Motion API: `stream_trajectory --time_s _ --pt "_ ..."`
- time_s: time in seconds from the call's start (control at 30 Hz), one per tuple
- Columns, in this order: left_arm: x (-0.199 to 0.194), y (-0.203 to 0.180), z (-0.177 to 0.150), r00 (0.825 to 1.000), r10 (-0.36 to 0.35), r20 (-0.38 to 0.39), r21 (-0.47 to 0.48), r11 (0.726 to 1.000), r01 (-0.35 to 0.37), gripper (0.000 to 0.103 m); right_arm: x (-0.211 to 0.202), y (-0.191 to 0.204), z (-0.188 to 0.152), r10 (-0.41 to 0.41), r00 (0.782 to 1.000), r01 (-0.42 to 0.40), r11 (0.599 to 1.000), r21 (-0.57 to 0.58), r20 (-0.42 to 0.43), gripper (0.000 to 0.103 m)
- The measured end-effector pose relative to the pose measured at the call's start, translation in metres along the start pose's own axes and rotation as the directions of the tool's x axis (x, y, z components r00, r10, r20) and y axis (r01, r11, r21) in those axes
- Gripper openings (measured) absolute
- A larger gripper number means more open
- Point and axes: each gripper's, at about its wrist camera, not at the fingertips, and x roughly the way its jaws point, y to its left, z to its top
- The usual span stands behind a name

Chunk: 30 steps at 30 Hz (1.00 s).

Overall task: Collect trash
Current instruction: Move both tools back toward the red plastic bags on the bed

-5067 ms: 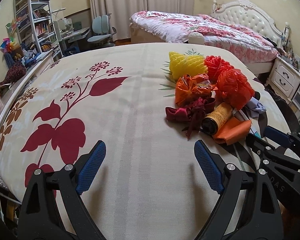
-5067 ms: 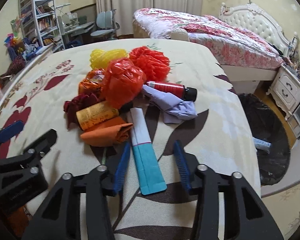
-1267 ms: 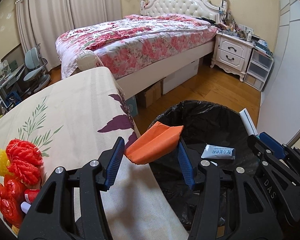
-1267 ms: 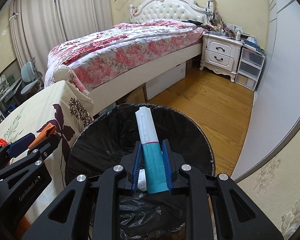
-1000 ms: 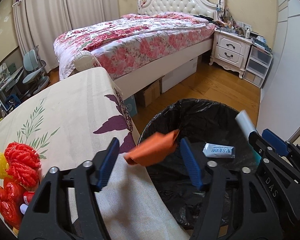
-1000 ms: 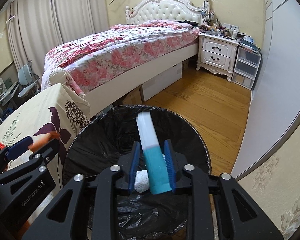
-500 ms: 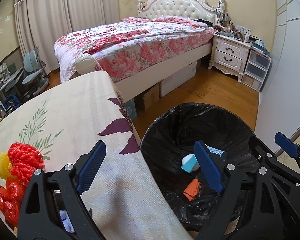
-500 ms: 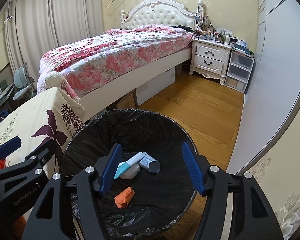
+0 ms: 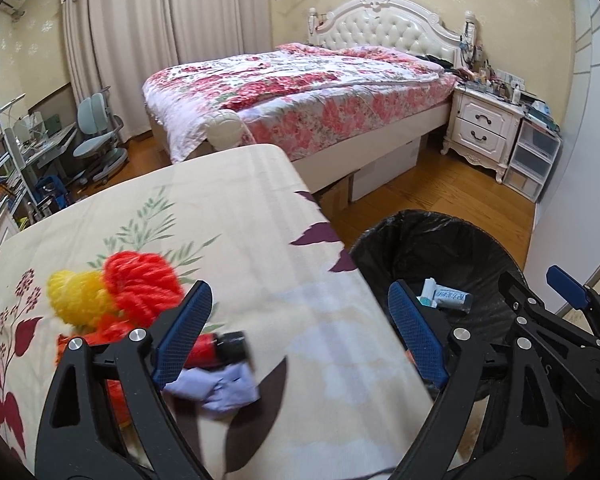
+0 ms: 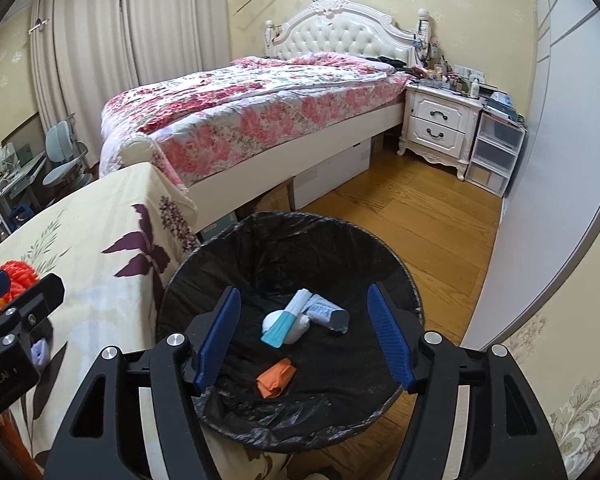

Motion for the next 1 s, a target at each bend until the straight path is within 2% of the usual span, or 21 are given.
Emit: stream_trajectory --time_s 0.47,0.7,1.0 --pt "-0.051 0.095 -0.041 0.994 0.112 -0.008 -0.133 0.985 -0.112 0.088 -0.033 0.074 -0.018 0.149 0.989 -0.148 0.979 -0.138 -0.01 0.065" --pt "-0.067 0.147 -0.063 0.981 0.191 -0.035 -0.21 0.958 -0.194 0.088 -0.052 0.122 -0.026 0.24 0.971 -0.238 0.946 -0.222 -0.019 0.065" --pt "-0.079 0.21 -0.091 0.957 0.276 -0.085 -0.289 0.913 -0.289 0.088 -0.07 0.182 -0.033 0.352 0.935 -0.349 0.882 -0.316 -0.05 0.065"
